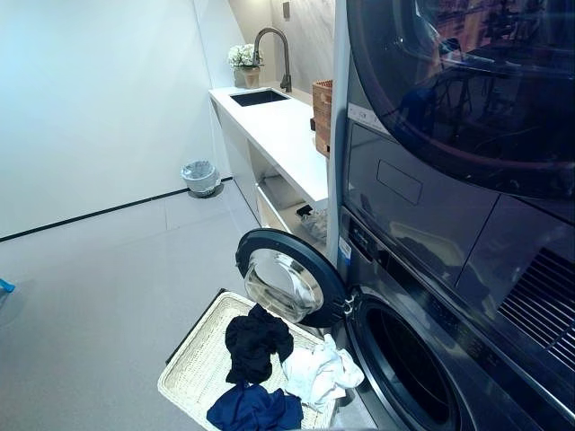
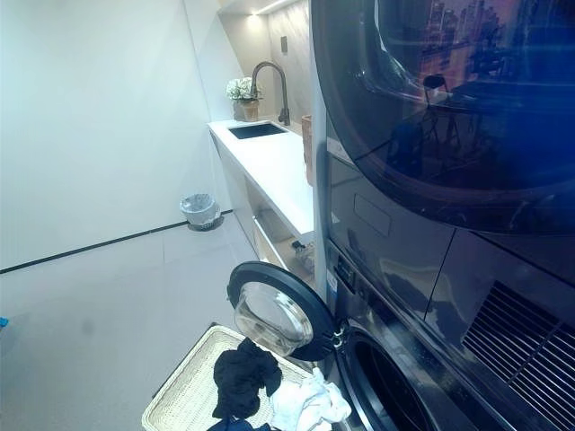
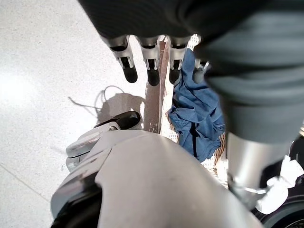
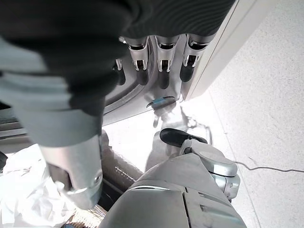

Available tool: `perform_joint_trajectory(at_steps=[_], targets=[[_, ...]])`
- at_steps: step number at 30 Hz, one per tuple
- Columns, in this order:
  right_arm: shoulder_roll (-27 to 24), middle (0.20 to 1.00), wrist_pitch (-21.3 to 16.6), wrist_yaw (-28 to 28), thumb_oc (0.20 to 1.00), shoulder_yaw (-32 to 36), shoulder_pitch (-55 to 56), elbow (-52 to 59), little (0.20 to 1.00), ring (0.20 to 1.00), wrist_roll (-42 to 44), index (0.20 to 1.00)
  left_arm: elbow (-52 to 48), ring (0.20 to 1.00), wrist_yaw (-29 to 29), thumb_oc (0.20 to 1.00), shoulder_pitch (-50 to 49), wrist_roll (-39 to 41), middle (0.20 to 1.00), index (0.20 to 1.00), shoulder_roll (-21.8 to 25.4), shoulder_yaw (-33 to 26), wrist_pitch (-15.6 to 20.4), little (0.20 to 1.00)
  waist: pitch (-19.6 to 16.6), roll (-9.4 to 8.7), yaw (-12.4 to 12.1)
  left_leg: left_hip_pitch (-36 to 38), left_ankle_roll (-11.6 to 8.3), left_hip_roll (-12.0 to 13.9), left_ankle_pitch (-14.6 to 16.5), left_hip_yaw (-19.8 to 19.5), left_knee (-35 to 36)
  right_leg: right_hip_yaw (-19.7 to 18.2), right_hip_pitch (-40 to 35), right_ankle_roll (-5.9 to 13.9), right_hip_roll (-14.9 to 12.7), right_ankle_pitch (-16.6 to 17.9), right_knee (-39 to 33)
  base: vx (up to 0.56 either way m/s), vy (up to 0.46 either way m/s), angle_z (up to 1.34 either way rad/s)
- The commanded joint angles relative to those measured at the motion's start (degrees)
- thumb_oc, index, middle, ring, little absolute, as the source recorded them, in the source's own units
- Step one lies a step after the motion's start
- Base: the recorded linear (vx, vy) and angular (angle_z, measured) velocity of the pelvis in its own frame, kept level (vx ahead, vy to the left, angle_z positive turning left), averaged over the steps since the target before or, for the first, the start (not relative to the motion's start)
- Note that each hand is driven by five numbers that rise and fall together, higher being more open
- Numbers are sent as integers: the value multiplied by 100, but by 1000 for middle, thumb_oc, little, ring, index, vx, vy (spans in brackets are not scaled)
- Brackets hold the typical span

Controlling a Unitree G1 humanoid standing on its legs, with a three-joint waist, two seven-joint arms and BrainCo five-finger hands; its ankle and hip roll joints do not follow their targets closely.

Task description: Put the clothes into the washing machine.

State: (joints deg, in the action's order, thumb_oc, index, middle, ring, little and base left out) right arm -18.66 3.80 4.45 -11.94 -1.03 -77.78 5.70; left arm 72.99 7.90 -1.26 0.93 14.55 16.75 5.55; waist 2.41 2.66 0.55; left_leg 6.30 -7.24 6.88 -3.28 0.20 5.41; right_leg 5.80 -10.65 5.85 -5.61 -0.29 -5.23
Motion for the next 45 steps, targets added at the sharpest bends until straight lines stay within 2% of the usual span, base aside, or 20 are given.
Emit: perform_joint_trajectory(at_steps=[1,6,30,34,38,41,42,44,45], targets=[[158,1000,53,9,1000,-7,-577,-295,1000,1000,-11,1000,263,1000,58,1000,527,52,1000,1000,81,-46,26,1000,288,-256,-157,303,224,-198,412,383,-41,-63,250,203,-254,189,104,0,0,0],[108,1000,60,78,1000,21,-599,-315,1000,1000,-62,1000,227,1000,88,1000,540,311,1000,1000,129,-120,32,1000,295,-257,-171,320,228,-186,417,395,-41,-47,236,204,-254,181,111,0,0,0],[149,1000,24,-15,1000,37,-548,-315,1000,1000,-27,1000,234,1000,-7,1000,477,383,1000,1000,63,-161,134,1000,313,-255,-178,303,242,-211,410,360,-41,-41,247,182,-253,173,128,0,0,0],[100,1000,-4,-29,1000,109,-524,-298,1000,1000,23,1000,209,1000,-46,1000,464,593,1000,1000,82,-260,245,1000,355,-257,-185,286,239,-213,397,348,-41,-40,255,180,-243,183,123,37,-2,0],[28,1000,-8,-64,1000,198,-518,-237,1000,1000,127,1000,125,1000,-333,1000,429,817,1000,1000,133,-402,503,1000,447,-260,-207,231,227,-196,367,332,-41,-35,308,190,-246,224,111,19,-3,0],[-98,1000,-2,-83,1000,265,-577,-157,1000,1000,284,1000,-57,1000,-853,1000,513,1281,1000,1000,238,-561,963,1000,601,-240,-230,64,211,-168,294,311,-41,-34,477,190,-250,263,124,0,0,0],[-112,1000,-2,-92,1000,267,-590,-147,1000,1000,316,1000,-84,1000,-911,1000,537,1318,1000,1000,246,-575,995,1000,621,-237,-233,34,211,-166,284,305,-41,-34,507,187,-249,267,127,-50,2,-1],[-190,1000,-50,-193,1000,253,-744,-88,1000,1000,544,1000,-384,1000,-1535,1000,789,1626,1000,1000,306,-631,1501,1000,876,-201,-261,-220,215,-184,207,235,-41,-51,763,166,-245,324,141,-164,2,0],[-203,1000,-64,-214,1000,249,-783,-78,1000,1000,591,1000,-460,1000,-1650,1000,845,1642,1000,1000,322,-658,1585,1000,932,-194,-270,-272,217,-188,195,221,-41,-51,818,161,-245,338,141,-229,-8,7]])
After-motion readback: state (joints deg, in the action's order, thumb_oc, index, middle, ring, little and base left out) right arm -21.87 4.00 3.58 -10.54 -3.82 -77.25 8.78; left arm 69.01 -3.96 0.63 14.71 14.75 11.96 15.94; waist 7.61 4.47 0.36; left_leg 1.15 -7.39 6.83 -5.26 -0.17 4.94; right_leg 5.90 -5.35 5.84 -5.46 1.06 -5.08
